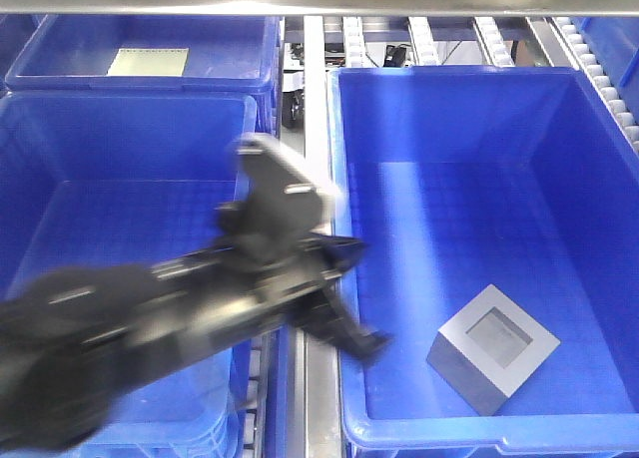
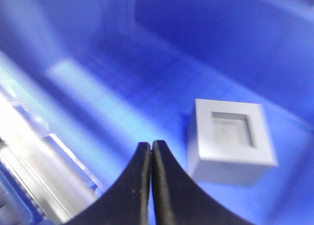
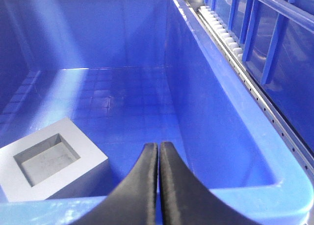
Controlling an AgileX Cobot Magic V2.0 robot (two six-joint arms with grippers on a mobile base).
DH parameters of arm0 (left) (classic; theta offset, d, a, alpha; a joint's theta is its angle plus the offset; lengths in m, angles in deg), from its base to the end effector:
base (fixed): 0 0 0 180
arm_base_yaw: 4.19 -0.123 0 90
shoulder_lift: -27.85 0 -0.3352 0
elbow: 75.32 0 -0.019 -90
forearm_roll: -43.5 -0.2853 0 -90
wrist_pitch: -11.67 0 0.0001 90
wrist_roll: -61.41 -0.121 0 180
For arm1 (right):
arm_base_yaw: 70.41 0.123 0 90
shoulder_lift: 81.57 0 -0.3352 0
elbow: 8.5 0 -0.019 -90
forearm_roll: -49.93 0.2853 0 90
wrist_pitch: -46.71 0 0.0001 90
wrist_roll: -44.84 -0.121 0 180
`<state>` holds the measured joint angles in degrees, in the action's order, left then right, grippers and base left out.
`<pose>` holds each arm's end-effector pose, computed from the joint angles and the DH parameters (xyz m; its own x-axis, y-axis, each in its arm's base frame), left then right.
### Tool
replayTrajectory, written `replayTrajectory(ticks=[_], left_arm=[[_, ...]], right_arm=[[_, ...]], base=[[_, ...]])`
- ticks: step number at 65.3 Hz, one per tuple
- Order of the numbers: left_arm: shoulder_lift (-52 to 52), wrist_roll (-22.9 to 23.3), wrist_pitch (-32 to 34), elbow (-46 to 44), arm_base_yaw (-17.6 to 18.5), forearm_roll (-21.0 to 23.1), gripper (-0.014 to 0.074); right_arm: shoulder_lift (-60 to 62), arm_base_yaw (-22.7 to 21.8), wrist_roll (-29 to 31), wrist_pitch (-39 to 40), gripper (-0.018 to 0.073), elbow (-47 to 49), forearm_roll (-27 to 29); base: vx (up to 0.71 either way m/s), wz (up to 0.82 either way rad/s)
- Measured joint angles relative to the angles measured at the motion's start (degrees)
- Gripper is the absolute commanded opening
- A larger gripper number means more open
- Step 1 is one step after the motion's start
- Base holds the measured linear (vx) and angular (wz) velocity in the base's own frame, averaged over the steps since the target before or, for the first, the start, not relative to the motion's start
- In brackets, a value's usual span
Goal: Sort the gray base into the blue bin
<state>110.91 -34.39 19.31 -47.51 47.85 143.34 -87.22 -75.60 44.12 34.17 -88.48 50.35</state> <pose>0.2240 -0.2615 0.3266 -0.2825 0.2462 -0.9271 0.6885 0.7250 -0.0173 0.0689 -0.0061 0.1794 -0.1397 0.0325 -0.9897 0.0917 0.9956 0.0197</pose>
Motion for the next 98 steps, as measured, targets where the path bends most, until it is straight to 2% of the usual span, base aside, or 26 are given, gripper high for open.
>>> replayTrajectory(ticks=[33, 55, 64, 98], left_arm=[[-34.48, -0.11, 0.38, 24.22, 0.0, 0.11, -0.0003], [-54.65, -0.18, 0.43, 34.84, 0.0, 0.16, -0.0003], [-57.67, -0.18, 0.43, 35.42, 0.0, 0.16, 0.0], [-57.79, -0.19, 0.43, 35.42, 0.0, 0.16, 0.0001]], right_arm=[[0.0, 0.0, 0.0, -0.05, -0.0005, 0.0, 0.0], [0.0, 0.0, 0.0, -0.1, -0.0005, 0.0, 0.0], [0.0, 0.0, 0.0, -0.1, -0.0005, 0.0, 0.0], [0.0, 0.0, 0.0, -0.1, -0.0005, 0.0, 0.0]], base=[[0.0, 0.0], [0.0, 0.0], [0.0, 0.0], [0.0, 0.0]])
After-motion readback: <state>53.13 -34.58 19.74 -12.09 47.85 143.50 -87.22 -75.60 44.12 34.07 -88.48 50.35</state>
